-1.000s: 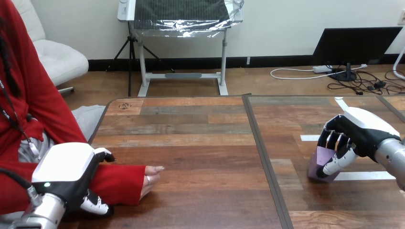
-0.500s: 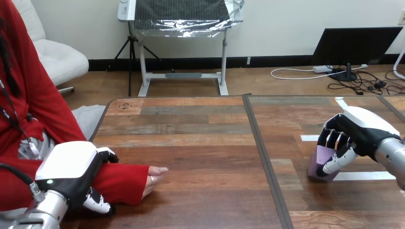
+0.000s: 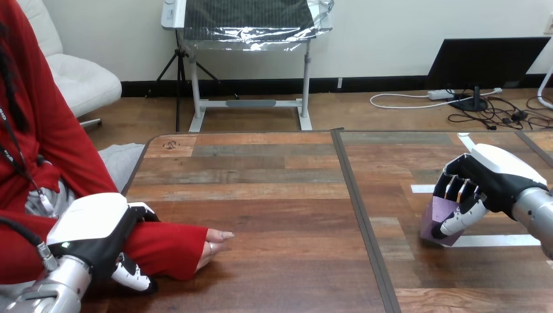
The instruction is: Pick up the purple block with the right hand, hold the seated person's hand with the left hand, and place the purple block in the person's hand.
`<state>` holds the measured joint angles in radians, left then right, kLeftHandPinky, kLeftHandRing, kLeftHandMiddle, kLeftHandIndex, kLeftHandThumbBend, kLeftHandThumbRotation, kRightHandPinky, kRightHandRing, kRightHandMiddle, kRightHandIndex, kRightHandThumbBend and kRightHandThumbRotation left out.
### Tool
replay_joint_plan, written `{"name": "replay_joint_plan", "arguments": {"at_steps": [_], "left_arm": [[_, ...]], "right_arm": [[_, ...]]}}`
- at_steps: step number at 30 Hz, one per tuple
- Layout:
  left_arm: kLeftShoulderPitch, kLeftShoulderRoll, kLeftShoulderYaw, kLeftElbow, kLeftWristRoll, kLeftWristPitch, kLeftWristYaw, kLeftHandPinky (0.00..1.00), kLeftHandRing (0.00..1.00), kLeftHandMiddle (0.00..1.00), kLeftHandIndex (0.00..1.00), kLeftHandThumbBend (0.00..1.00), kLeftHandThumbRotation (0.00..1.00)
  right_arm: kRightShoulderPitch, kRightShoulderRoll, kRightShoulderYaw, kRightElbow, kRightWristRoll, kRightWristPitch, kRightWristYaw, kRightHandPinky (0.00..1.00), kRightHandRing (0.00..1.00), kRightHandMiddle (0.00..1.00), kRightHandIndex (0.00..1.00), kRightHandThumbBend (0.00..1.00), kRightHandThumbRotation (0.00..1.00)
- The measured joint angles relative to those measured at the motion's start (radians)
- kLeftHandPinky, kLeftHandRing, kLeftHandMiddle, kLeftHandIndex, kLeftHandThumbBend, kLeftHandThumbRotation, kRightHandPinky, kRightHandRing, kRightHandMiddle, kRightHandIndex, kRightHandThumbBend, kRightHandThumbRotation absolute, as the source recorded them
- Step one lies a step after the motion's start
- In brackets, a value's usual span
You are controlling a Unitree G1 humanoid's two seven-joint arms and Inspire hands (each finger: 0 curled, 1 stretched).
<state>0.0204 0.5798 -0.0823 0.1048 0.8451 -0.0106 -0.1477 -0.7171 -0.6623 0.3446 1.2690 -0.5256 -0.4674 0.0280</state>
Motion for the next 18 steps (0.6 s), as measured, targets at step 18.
{"name": "replay_joint_plan", "arguments": {"at_steps": [18], "left_arm": [[-0.024, 0.002, -0.027, 0.001, -0.016, 0.019, -0.023, 0.47, 0.58, 0.62, 0.61, 0.94, 0.02]], "right_arm": [[0.000, 0.000, 0.000, -0.003, 0.004, 0.000, 0.000, 0.45, 0.48, 0.50, 0.49, 0.82, 0.00]]}}
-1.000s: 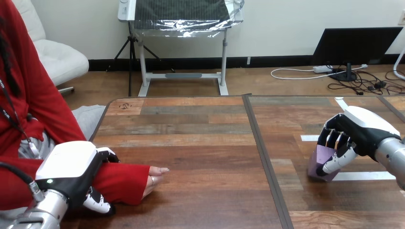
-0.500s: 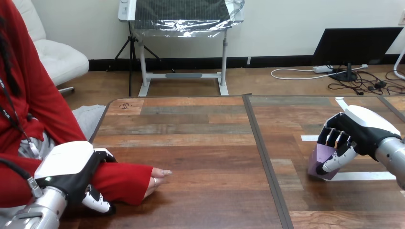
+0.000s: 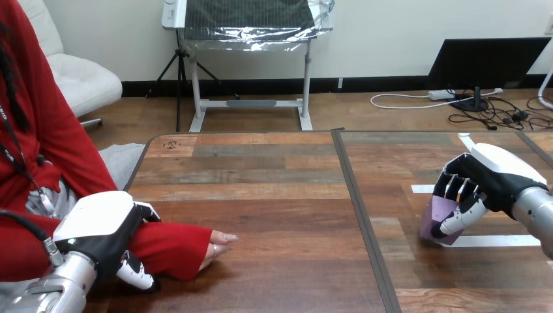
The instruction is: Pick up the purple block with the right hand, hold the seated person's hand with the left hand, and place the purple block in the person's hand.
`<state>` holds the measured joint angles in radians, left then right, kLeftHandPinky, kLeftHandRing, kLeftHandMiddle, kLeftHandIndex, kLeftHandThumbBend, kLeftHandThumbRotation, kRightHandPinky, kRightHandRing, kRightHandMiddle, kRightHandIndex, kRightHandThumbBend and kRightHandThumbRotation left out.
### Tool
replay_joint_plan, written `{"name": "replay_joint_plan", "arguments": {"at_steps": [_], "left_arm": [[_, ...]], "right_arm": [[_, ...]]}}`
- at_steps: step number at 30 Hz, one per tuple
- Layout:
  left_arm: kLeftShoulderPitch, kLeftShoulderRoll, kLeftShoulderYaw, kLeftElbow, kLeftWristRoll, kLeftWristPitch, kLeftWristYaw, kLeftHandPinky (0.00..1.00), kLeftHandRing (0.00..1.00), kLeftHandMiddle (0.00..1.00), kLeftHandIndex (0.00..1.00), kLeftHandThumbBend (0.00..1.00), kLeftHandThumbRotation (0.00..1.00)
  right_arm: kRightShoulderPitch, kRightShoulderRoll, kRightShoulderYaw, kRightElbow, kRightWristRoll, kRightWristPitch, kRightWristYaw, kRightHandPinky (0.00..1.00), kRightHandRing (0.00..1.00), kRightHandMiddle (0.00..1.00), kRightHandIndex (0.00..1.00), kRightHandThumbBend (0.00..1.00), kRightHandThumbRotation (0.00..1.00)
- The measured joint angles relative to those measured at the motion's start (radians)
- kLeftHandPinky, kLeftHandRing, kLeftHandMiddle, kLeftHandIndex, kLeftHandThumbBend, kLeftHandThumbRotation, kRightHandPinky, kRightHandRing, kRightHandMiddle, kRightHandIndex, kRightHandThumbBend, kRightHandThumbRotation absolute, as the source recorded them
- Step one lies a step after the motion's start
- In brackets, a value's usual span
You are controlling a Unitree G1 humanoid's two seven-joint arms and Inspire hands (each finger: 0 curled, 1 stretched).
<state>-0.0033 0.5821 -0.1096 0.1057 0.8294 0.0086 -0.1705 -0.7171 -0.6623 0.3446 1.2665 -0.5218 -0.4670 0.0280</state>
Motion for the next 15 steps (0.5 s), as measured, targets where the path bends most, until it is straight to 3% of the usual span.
{"name": "replay_joint_plan", "arguments": {"at_steps": [15], "left_arm": [[-0.017, 0.000, -0.014, 0.013, -0.009, 0.012, -0.004, 0.37, 0.45, 0.52, 0.51, 0.87, 0.00]], "right_arm": [[0.000, 0.000, 0.000, 0.000, 0.004, 0.000, 0.000, 0.45, 0.47, 0.50, 0.50, 0.80, 0.00]]}}
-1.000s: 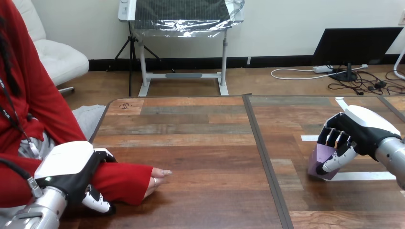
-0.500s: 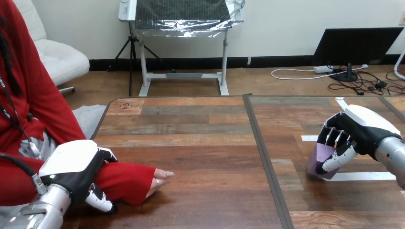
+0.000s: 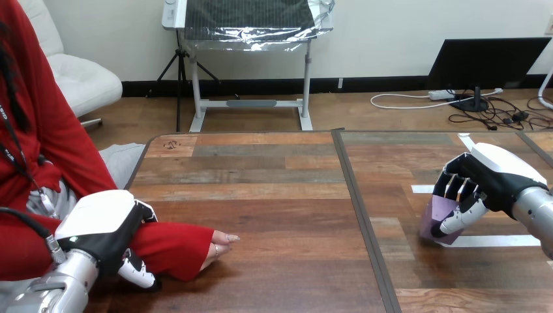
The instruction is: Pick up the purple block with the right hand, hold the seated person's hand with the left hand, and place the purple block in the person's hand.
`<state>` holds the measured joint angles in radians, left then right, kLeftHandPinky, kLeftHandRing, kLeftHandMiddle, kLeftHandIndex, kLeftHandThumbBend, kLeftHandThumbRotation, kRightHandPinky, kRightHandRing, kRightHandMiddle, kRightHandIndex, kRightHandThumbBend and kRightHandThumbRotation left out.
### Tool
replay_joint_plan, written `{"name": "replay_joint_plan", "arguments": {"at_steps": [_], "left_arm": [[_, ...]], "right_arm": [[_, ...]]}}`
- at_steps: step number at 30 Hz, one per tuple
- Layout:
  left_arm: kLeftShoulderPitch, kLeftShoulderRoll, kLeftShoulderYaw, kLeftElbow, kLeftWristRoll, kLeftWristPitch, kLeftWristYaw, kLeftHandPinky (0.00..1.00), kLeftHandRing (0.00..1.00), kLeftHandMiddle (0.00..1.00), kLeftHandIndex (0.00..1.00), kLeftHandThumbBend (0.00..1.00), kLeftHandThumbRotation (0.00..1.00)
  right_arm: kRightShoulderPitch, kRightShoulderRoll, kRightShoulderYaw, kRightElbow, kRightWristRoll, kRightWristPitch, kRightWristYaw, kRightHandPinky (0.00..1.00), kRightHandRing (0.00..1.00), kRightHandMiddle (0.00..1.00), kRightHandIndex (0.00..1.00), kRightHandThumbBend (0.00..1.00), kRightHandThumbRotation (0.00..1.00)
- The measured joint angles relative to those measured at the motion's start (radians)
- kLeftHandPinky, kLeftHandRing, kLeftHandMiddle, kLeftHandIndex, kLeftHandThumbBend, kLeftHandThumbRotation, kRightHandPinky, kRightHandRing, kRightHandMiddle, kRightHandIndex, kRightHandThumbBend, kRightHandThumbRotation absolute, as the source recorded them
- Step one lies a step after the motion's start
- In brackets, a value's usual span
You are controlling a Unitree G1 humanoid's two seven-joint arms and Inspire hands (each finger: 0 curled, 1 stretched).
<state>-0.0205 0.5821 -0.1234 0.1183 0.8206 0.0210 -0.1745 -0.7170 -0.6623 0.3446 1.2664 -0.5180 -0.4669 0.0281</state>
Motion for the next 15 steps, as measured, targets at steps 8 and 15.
{"name": "replay_joint_plan", "arguments": {"at_steps": [8, 15], "left_arm": [[-0.011, -0.001, -0.005, 0.028, -0.029, -0.002, 0.020, 0.33, 0.39, 0.47, 0.48, 0.85, 0.00], [-0.014, -0.005, -0.006, 0.052, -0.065, -0.010, 0.047, 0.29, 0.35, 0.43, 0.45, 0.85, 0.00]], "right_arm": [[0.000, 0.000, 0.000, 0.000, 0.001, 0.001, 0.000, 0.45, 0.47, 0.50, 0.50, 0.80, 0.00], [0.000, 0.000, 0.000, 0.000, 0.005, 0.004, 0.000, 0.45, 0.48, 0.50, 0.50, 0.80, 0.00]]}}
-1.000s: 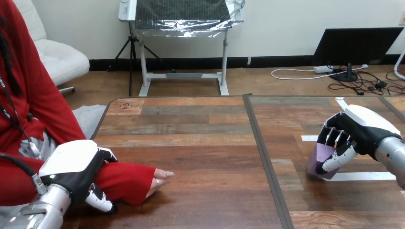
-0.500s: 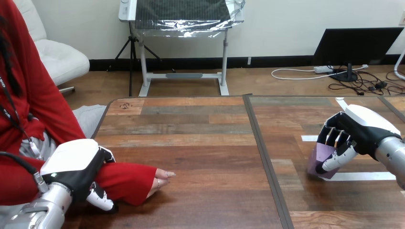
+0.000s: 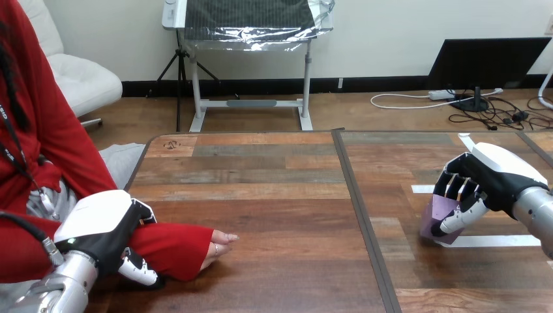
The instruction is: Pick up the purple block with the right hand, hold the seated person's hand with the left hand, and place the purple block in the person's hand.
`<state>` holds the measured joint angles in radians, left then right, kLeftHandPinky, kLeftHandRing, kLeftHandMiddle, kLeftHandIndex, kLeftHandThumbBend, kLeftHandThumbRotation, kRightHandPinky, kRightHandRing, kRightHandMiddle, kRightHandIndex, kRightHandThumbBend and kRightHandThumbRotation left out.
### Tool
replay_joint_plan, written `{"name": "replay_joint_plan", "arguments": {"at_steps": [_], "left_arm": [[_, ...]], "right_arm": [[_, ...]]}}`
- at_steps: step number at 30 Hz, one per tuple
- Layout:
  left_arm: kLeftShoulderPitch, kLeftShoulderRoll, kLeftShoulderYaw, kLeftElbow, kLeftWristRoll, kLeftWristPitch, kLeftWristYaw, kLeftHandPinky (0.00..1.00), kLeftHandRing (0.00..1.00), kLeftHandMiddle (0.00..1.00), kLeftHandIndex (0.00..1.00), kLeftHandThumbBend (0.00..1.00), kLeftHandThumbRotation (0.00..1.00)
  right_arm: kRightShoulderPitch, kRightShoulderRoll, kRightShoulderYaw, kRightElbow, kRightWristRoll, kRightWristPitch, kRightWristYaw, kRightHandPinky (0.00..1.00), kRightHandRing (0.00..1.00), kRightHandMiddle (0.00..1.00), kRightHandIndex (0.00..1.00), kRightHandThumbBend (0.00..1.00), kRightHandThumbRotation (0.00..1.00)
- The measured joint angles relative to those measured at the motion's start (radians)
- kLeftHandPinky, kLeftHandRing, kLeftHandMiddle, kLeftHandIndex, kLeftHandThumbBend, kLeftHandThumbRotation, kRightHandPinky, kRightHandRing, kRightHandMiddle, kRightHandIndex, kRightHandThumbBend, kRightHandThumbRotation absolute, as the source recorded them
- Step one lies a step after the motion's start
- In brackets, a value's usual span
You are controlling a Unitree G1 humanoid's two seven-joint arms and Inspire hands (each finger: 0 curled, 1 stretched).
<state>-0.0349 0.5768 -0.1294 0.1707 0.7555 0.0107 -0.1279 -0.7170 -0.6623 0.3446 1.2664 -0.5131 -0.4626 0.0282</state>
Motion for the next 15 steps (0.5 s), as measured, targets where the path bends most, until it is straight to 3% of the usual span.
{"name": "replay_joint_plan", "arguments": {"at_steps": [15], "left_arm": [[0.000, -0.007, -0.009, 0.017, -0.044, 0.000, 0.031, 0.24, 0.30, 0.40, 0.41, 0.82, 0.00]], "right_arm": [[0.000, 0.001, 0.001, -0.001, -0.002, 0.010, 0.000, 0.45, 0.48, 0.51, 0.51, 0.81, 0.00]]}}
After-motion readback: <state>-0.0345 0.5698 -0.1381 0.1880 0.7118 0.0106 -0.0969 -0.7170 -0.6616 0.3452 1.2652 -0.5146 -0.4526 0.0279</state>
